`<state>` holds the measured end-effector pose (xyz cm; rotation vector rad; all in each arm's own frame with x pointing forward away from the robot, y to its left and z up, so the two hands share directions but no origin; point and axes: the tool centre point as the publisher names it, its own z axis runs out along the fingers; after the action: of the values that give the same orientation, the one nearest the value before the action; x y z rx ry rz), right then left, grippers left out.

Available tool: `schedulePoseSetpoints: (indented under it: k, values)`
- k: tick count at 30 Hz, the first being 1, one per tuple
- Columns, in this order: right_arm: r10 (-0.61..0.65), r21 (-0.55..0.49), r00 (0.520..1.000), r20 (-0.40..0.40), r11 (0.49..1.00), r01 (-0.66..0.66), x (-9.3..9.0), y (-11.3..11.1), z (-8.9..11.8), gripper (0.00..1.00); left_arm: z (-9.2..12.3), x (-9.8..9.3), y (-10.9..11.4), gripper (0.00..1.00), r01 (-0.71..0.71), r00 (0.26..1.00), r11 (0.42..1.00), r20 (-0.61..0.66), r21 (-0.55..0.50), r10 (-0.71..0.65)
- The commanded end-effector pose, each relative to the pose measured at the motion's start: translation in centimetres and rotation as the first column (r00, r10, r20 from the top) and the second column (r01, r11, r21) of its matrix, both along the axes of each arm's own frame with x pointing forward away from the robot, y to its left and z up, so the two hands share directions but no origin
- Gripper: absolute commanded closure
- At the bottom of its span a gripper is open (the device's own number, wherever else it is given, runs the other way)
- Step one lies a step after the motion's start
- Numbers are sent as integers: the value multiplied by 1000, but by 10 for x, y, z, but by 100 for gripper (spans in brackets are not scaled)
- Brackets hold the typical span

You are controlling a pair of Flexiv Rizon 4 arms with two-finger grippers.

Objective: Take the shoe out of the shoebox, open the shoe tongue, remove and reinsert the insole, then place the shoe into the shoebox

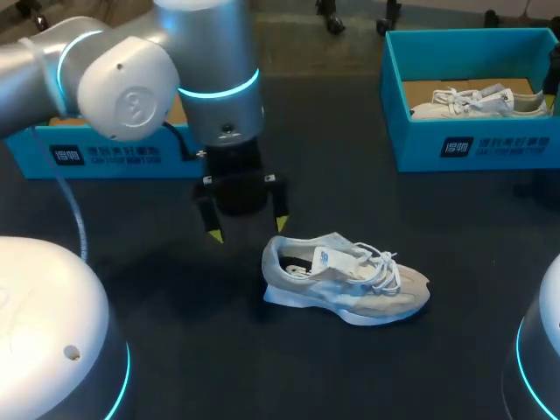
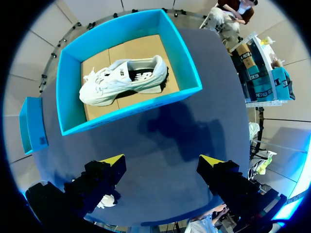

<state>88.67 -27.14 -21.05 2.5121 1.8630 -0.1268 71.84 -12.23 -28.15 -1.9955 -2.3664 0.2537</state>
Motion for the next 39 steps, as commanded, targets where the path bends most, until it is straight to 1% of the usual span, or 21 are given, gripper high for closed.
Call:
schedulePoseSetpoints:
  k: [1, 3, 5, 6, 8, 9, 10, 11, 13, 14, 26, 27, 28, 30, 32, 33, 34, 35, 36, 39]
  values:
    - [0, -2, 1000, -1, 1000, 0, 1, 0, 0, 0, -2, -1, 4, 0, -2, 1000, 1000, 6, -20, 2]
    - [0, -2, 1000, -1, 1000, 0, 1, 0, 0, 0, 6, 4, 10, 0, -159, 981, 987, -109, 34, 161]
    - [0, -2, 1000, -1, 1000, 0, 1, 0, 0, 0, 11, 7, 20, 0, -211, 960, 977, -180, 26, 212]
    - [0, -2, 1000, -1, 1000, 0, 1, 0, 0, 0, 13, 9, 25, 0, -267, 935, 963, -229, 41, 269]
    - [0, -2, 1000, -1, 1000, 0, 1, 0, 0, 0, 16, 13, 37, 0, -329, 898, 944, -300, 23, 320]
    - [0, -2, 1000, -1, 1000, 0, 1, 0, 0, 0, 17, 16, 42, 0, -390, 863, 920, -336, 33, 378]
    - [0, -2, 1000, -1, 1000, 0, 1, 0, 0, 0, 18, 18, 49, 0, -383, 833, 923, -420, 32, 360]
    - [0, -2, 1000, -1, 1000, 0, 1, 0, 0, 0, 18, 20, 55, 0, -404, 796, 914, -479, 37, 371]
    - [0, -2, 1000, -1, 1000, 0, 1, 0, 0, 0, 18, 20, 66, 0, -413, 757, 911, -547, 24, 358]
    - [0, -2, 1000, -1, 1000, 0, 1, 0, 0, 0, 18, 20, 70, 0, -441, 737, 897, -557, 36, 384]
    - [0, -2, 1000, -1, 1000, 0, 1, 0, 0, 0, 18, 20, 70, 0, -441, 737, 897, -557, 36, 384]
    - [0, -2, 1000, -1, 1000, 0, 1, 0, 0, 0, 15, 19, 70, 0, -521, 702, 853, -554, 28, 447]
    - [0, -2, 1000, -1, 1000, 0, 1, 0, 0, 0, 13, 18, 70, 0, -555, 673, 831, -567, 35, 474]
    - [0, -2, 1000, -1, 1000, 0, 1, 0, 0, 0, 7, 12, 75, 0, -679, 597, 734, -573, 11, 561]
    - [0, -2, 1000, -1, 1000, 0, 1, 0, 0, 0, 2, 6, 80, 0, -741, 550, 671, -592, -20, 589]
    - [0, -2, 1000, -1, 1000, 0, 1, 0, 0, 0, -1, 3, 82, 0, -781, 513, 623, -611, -42, 603]
    - [0, -2, 1000, -1, 1000, 0, 1, 0, 0, 0, -5, -1, 85, 0, -828, 465, 558, -637, -66, 615]
    - [0, -2, 1000, -1, 1000, 0, 1, 0, 0, 0, -8, -3, 86, 0, -860, 419, 505, -666, -73, 618]
    - [0, -2, 1000, -1, 1000, 0, 1, 0, 0, 0, -12, -5, 87, 0, -883, 383, 465, -678, -68, 627]
    - [0, -2, 1000, -1, 1000, 0, 1, 0, 0, 0, -12, -5, 87, 0, -883, 383, 465, -678, -68, 627]
